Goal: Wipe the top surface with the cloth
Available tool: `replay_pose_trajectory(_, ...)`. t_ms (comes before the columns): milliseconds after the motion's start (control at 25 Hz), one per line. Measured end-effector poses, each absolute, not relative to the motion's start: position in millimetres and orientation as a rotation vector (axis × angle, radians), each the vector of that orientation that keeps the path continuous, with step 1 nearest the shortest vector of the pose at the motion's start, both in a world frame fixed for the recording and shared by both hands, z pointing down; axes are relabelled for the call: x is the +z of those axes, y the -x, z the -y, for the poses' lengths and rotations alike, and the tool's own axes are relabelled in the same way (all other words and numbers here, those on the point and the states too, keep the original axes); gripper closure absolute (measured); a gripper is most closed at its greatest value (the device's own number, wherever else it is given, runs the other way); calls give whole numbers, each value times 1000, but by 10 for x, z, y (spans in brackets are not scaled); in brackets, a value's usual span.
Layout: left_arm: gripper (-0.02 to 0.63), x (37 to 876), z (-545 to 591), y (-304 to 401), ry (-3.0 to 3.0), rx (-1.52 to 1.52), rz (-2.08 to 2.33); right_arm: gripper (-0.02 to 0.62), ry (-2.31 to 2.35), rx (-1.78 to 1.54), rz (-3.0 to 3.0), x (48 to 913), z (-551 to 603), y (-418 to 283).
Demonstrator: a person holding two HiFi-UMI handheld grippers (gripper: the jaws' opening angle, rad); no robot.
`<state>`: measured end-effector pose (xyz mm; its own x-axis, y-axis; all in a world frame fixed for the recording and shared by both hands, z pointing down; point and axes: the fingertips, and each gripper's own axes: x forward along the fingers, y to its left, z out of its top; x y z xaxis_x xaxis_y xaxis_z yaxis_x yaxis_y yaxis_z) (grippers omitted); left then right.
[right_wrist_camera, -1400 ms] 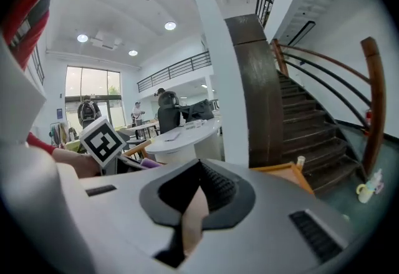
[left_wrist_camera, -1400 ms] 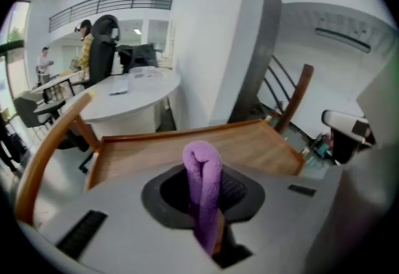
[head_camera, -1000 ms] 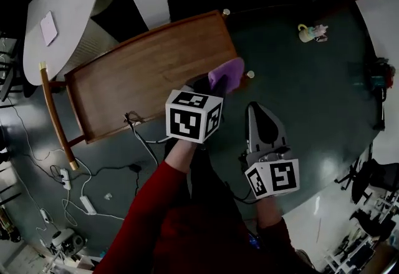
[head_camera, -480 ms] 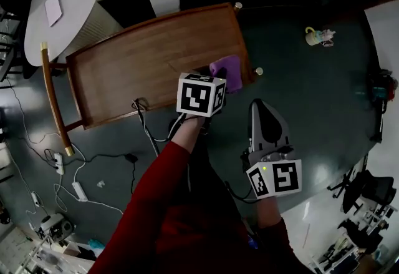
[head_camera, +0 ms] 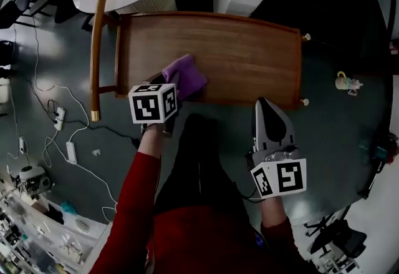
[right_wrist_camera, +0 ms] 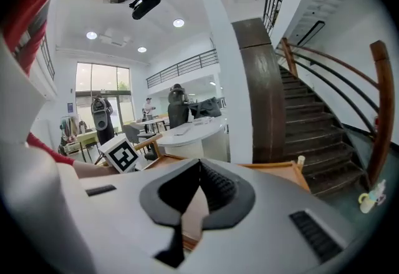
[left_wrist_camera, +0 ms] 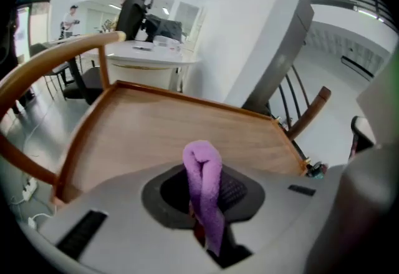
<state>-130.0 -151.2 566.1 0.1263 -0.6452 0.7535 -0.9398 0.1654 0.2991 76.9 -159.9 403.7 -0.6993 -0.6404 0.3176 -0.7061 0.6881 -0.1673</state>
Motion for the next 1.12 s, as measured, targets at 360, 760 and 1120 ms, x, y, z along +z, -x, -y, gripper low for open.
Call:
replay_pose_trajectory(360,543,5546,785,2361,-1285,453,1909,583,-866,387,2732,4081,1494,-221)
replay_pose_trajectory(760,543,5545,557,2585,-1229,589,2045,583,-830,367,2734,4092,1378,-65)
replay_pose_trajectory(1120,543,5080,531,2452,-1416,692,2122,583,-879,359,2777,4007,1372,-30)
